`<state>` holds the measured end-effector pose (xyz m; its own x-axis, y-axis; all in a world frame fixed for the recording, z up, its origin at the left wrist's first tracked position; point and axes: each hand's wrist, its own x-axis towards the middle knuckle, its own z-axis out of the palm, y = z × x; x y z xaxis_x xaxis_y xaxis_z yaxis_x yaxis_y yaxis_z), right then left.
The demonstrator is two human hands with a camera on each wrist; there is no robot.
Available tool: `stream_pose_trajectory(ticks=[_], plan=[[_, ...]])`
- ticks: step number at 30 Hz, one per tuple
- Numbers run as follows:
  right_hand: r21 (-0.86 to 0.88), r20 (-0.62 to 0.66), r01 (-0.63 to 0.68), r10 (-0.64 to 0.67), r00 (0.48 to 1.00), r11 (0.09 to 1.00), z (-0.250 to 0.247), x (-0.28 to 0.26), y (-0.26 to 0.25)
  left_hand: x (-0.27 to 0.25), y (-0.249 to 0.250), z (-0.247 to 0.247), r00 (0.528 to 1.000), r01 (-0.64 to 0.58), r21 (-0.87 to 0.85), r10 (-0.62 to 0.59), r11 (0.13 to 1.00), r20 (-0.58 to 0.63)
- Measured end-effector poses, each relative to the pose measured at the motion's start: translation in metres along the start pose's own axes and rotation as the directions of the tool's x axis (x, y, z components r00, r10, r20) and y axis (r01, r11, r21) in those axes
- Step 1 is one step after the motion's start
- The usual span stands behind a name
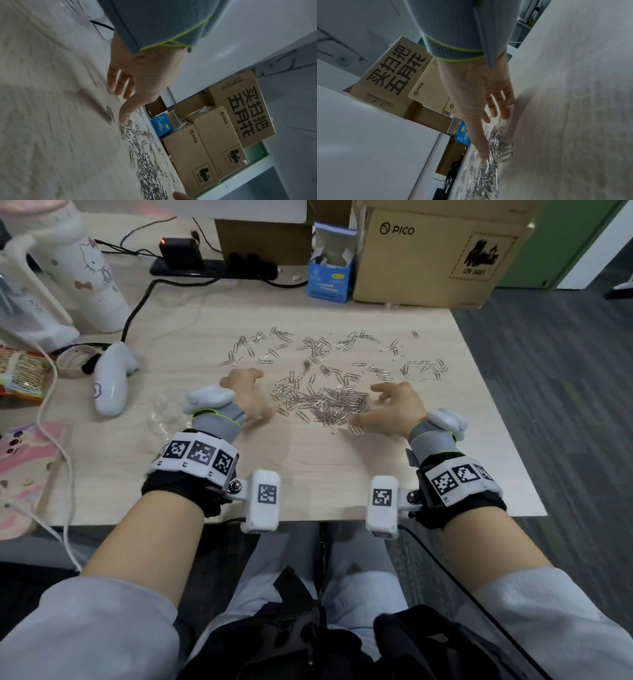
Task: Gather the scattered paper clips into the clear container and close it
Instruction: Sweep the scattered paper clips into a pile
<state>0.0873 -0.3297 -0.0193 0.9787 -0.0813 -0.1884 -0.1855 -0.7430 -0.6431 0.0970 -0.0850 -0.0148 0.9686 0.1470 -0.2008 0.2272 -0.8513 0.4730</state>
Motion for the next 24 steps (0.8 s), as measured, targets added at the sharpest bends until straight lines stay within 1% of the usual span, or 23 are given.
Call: stream_pose_trajectory(ticks=[2, 4, 5, 8, 11, 14, 15, 16, 17, 18, 19, 20, 22, 23, 24], plan=[[0.004, 0.083, -0.023, 0.023, 0.996, 1.000, -0.005, -0.002, 0.002, -0.002, -0.001, 0.004, 0.999, 0.018, -0.002, -0.018, 1.000, 0.034], [0.095, 0.147, -0.041, 0.026, 0.989, 0.995, -0.007, -0.003, 0.005, -0.004, 0.002, 0.008, 1.000, -0.011, -0.047, 0.012, 0.999, 0.015], [0.123, 0.157, -0.042, 0.023, 0.987, 0.991, -0.007, -0.004, 0.006, -0.004, 0.005, 0.011, 1.000, -0.023, -0.070, 0.023, 0.997, -0.004], [0.193, 0.142, -0.046, 0.018, 0.990, 0.980, 0.002, -0.003, 0.005, -0.002, 0.013, 0.024, 1.000, -0.022, -0.184, 0.018, 0.983, -0.026], [0.280, 0.118, -0.063, 0.031, 0.993, 0.958, 0.013, 0.004, 0.004, 0.003, 0.024, 0.037, 0.998, -0.066, -0.282, 0.059, 0.957, -0.033], [0.252, 0.126, -0.028, -0.004, 0.992, 0.967, 0.016, 0.015, 0.005, 0.011, 0.031, 0.039, 0.996, -0.074, -0.318, 0.085, 0.945, 0.020], [0.231, 0.104, -0.008, -0.016, 0.994, 0.973, 0.014, 0.019, 0.005, 0.014, 0.033, 0.036, 0.995, -0.071, -0.348, 0.093, 0.935, 0.047], [0.207, 0.046, 0.013, -0.023, 0.999, 0.978, 0.010, 0.023, 0.006, 0.017, 0.035, 0.031, 0.993, -0.065, -0.408, 0.101, 0.911, 0.068], [0.182, -0.041, 0.021, -0.014, 0.999, 0.983, 0.005, 0.029, 0.008, 0.022, 0.036, 0.025, 0.993, -0.060, -0.473, 0.102, 0.879, 0.064], [0.150, -0.139, 0.015, 0.006, 0.990, 0.989, 0.000, 0.034, 0.011, 0.026, 0.035, 0.020, 0.995, -0.078, -0.515, 0.099, 0.854, 0.013], [0.116, -0.229, -0.002, 0.029, 0.973, 0.993, -0.005, 0.039, 0.014, 0.031, 0.033, 0.016, 0.994, -0.111, -0.500, 0.084, 0.859, -0.076], [0.085, -0.305, -0.025, 0.050, 0.951, 0.996, -0.008, 0.046, 0.019, 0.039, 0.031, 0.013, 0.984, -0.126, -0.440, 0.054, 0.889, -0.172], [0.008, -0.383, -0.082, 0.079, 0.920, 0.997, -0.010, 0.062, 0.028, 0.056, 0.024, 0.013, 0.949, -0.073, -0.284, -0.020, 0.956, -0.313], [-0.039, -0.391, -0.117, 0.093, 0.916, 0.992, -0.011, 0.069, 0.032, 0.063, 0.020, 0.015, 0.939, -0.031, -0.211, -0.044, 0.977, -0.342], [-0.080, -0.386, -0.151, 0.109, 0.916, 0.985, -0.012, 0.074, 0.035, 0.067, 0.015, 0.017, 0.939, 0.009, -0.145, -0.058, 0.989, -0.338]])
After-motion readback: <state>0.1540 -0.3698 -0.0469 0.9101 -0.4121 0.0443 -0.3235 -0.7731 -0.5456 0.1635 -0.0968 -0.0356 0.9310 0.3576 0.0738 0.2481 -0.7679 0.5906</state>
